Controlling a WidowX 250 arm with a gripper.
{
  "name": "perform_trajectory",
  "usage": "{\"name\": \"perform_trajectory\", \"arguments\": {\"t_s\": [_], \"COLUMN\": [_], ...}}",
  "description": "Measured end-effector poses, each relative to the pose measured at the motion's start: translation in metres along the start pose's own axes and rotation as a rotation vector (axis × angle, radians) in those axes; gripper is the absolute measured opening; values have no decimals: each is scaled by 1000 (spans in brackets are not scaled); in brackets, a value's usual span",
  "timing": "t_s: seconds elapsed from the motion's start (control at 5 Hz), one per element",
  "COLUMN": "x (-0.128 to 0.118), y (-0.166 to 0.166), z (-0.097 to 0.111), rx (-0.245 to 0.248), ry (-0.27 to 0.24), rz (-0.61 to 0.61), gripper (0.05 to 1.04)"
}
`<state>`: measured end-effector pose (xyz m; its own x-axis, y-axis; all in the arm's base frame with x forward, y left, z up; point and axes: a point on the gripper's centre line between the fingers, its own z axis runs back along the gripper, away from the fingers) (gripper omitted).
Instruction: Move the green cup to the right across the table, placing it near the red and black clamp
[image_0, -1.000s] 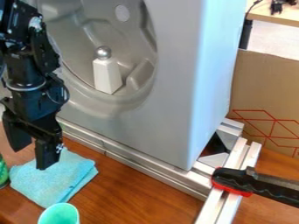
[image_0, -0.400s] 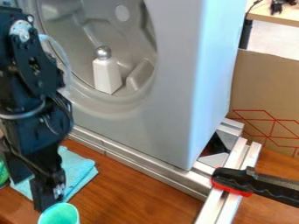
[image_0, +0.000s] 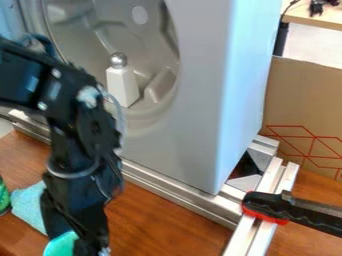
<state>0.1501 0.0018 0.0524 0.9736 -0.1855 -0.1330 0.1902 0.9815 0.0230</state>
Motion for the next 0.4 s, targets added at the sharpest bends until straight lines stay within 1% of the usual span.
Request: {"name": "perform_trajectory", "arguments": {"t_s": [0.2, 0.4], "x": [3, 2], "y": [-3, -3], "z": [-12, -23], "rx": [18, 25], "ry": [35, 78], "rz": [33, 55], "gripper": [1000, 1000]}}
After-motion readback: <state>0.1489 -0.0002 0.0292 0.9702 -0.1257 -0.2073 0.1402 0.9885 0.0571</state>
